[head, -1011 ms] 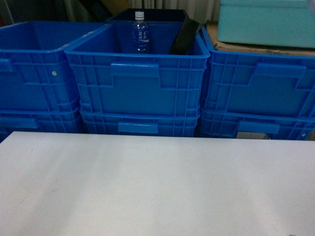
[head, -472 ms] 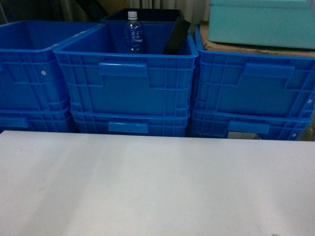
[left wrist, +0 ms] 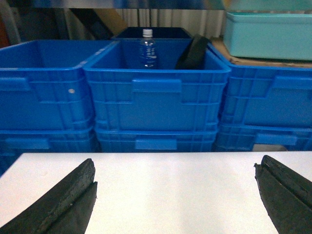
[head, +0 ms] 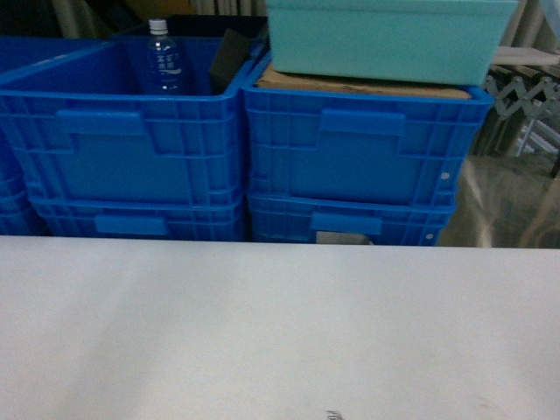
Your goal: Place blue tray on left shelf second layer neatly
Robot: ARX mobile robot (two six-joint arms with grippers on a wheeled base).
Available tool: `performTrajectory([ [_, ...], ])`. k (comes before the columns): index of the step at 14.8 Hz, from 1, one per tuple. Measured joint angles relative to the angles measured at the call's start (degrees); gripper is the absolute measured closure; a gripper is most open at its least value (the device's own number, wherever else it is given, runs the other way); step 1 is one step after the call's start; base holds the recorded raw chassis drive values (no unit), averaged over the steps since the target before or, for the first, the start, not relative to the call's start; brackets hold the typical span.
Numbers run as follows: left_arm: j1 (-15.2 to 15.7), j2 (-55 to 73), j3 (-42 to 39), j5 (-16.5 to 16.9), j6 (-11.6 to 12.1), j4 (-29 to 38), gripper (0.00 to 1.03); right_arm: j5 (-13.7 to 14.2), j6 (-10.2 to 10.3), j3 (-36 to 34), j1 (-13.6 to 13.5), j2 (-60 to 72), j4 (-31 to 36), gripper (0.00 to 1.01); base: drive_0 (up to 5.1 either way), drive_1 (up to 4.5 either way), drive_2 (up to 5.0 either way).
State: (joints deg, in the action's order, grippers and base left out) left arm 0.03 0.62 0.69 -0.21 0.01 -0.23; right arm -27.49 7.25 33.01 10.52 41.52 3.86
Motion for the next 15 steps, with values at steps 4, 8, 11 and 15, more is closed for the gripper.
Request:
performTrajectory([
  [4,0.0,0.0,0.0,0.2,0.0,-0.2,0.05,0.0,0.0,0.0,0.0,0.0,0.0,0.99,0.0,0.00,0.0],
  [8,0.0,0.0,0.0,0.1,0.0,0.0,0.05,0.1,0.0,0.0,0.0,0.0,0.0,0.99,0.0,0.00,0.0],
  [11,0.0,0.0,0.0,0.2,0.0,0.0,0.05,0.1,0.0,0.0,0.0,0.0,0.0,0.99,0.0,0.00,0.0],
  [15,0.0,0.0,0.0,0.5,0.0,0.1,0.05,0.5,0.2,0.0,0.1,0.0,-0.1,0.99,3.3,-4.17,-4.2],
])
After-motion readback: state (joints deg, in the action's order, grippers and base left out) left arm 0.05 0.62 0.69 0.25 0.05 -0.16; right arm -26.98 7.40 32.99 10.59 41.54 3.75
